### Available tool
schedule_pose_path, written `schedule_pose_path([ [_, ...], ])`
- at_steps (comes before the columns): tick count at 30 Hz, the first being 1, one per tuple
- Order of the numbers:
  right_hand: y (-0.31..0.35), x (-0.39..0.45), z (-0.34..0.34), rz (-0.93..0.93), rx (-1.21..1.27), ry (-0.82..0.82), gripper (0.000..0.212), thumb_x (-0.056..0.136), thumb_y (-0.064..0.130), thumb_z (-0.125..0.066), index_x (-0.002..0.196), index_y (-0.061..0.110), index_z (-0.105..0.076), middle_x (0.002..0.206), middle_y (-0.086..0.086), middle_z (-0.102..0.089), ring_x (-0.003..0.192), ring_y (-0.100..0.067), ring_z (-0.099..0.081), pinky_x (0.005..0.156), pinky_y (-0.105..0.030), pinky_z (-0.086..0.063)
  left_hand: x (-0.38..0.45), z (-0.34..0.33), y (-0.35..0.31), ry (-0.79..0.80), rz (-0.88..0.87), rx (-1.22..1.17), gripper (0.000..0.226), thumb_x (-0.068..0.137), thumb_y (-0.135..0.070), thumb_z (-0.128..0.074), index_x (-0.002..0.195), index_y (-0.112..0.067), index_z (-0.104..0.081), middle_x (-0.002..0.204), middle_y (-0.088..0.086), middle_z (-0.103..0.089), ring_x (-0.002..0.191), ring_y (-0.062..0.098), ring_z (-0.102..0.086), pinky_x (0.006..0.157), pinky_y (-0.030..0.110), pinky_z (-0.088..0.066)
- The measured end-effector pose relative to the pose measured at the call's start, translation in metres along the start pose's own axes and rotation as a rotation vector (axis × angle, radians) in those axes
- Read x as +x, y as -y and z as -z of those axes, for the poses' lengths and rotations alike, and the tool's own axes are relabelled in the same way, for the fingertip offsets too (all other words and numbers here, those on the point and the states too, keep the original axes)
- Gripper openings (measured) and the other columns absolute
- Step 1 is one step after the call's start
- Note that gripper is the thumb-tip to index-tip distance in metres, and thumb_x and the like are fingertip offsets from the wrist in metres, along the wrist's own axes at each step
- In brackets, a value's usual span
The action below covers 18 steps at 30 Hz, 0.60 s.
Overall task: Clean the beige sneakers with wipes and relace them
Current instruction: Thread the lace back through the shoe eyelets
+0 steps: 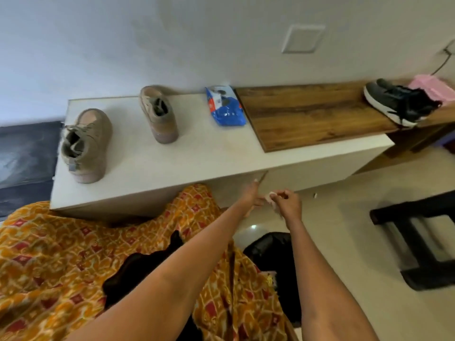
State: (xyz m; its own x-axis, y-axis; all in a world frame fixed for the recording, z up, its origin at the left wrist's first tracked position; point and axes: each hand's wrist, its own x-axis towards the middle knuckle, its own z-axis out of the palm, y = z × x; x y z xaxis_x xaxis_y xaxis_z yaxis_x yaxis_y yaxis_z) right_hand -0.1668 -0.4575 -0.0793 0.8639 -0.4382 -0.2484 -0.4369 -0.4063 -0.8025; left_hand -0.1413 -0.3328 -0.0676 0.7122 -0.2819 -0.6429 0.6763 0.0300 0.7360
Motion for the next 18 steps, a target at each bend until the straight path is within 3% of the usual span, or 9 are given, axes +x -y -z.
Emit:
schedule_pose_path([
  [2,-0.04,-0.004,0.016,-0.203,-0.078,-0.05,0.013,0.076,0.015,-0.074,0.084,0.006,-0.069,0.087,-0.01,-0.069,0.084,-0.025,-0.064,0.077,-0.031,-0.049,0.001,-0.023,0.026,0.003,0.034,0.18,0.056,0.101,-0.046,-0.026,0.133,-0.003,-0.044,0.13,0.015,-0.05,0.101,0.025,-0.055,0.089,0.032,-0.041],
  [4,-0.074,-0.013,0.026,-0.424,-0.151,-0.006,0.017,0.077,0.016,-0.074,0.083,0.001,-0.067,0.082,-0.013,-0.066,0.082,-0.026,-0.064,0.072,-0.03,-0.049,-0.002,-0.042,0.048,0.036,0.058,0.317,0.051,0.102,-0.043,-0.025,0.115,-0.003,-0.054,0.112,0.013,-0.055,0.08,0.018,-0.051,0.08,0.028,-0.038],
  [5,-0.09,-0.018,0.03,-0.506,-0.159,0.038,0.016,0.078,0.015,-0.072,0.082,0.0,-0.067,0.08,-0.014,-0.065,0.079,-0.027,-0.064,0.07,-0.03,-0.051,-0.003,-0.051,0.059,0.079,0.11,0.334,0.053,0.102,-0.044,-0.024,0.119,-0.002,-0.052,0.113,0.015,-0.055,0.076,0.018,-0.052,0.078,0.028,-0.039],
  [6,-0.104,-0.025,0.032,-0.55,-0.12,0.073,0.014,0.079,0.011,-0.069,0.083,-0.002,-0.067,0.078,-0.015,-0.065,0.074,-0.027,-0.064,0.067,-0.031,-0.054,-0.005,-0.059,0.069,0.143,0.184,0.334,0.058,0.102,-0.045,-0.022,0.129,0.0,-0.046,0.123,0.018,-0.054,0.085,0.022,-0.057,0.083,0.031,-0.041],
  [9,-0.123,-0.05,0.034,-0.566,0.062,0.098,0.004,0.084,0.0,-0.058,0.082,-0.001,-0.062,0.072,-0.013,-0.06,0.057,-0.023,-0.056,0.047,-0.022,-0.05,-0.007,-0.081,0.095,0.269,0.371,0.346,0.068,0.1,-0.05,-0.019,0.144,0.001,-0.026,0.144,0.02,-0.039,0.127,0.034,-0.044,0.109,0.041,-0.028],
  [11,-0.128,-0.055,0.031,-0.633,0.053,0.093,0.011,0.09,0.006,-0.054,0.08,0.003,-0.056,0.071,-0.01,-0.055,0.054,-0.02,-0.05,0.044,-0.022,-0.045,-0.01,-0.093,0.105,0.257,0.426,0.345,0.068,0.1,-0.05,-0.02,0.148,-0.002,-0.02,0.147,0.02,-0.035,0.133,0.034,-0.037,0.113,0.042,-0.026],
  [15,-0.129,-0.044,0.028,-0.746,-0.272,0.109,0.026,0.093,0.019,-0.056,0.071,0.006,-0.055,0.064,-0.009,-0.049,0.053,-0.019,-0.044,0.045,-0.029,-0.034,-0.011,-0.099,0.116,0.219,0.432,0.329,0.063,0.102,-0.046,-0.02,0.15,-0.007,-0.011,0.155,0.014,-0.018,0.14,0.032,-0.025,0.113,0.039,-0.026],
  [18,-0.126,-0.044,0.025,-0.758,-0.341,0.118,0.034,0.093,0.023,-0.056,0.063,0.009,-0.049,0.061,-0.007,-0.046,0.051,-0.018,-0.043,0.042,-0.027,-0.03,-0.008,-0.092,0.123,0.188,0.437,0.307,0.062,0.102,-0.046,-0.02,0.15,-0.007,-0.012,0.156,0.013,-0.018,0.14,0.032,-0.024,0.112,0.038,-0.026],
])
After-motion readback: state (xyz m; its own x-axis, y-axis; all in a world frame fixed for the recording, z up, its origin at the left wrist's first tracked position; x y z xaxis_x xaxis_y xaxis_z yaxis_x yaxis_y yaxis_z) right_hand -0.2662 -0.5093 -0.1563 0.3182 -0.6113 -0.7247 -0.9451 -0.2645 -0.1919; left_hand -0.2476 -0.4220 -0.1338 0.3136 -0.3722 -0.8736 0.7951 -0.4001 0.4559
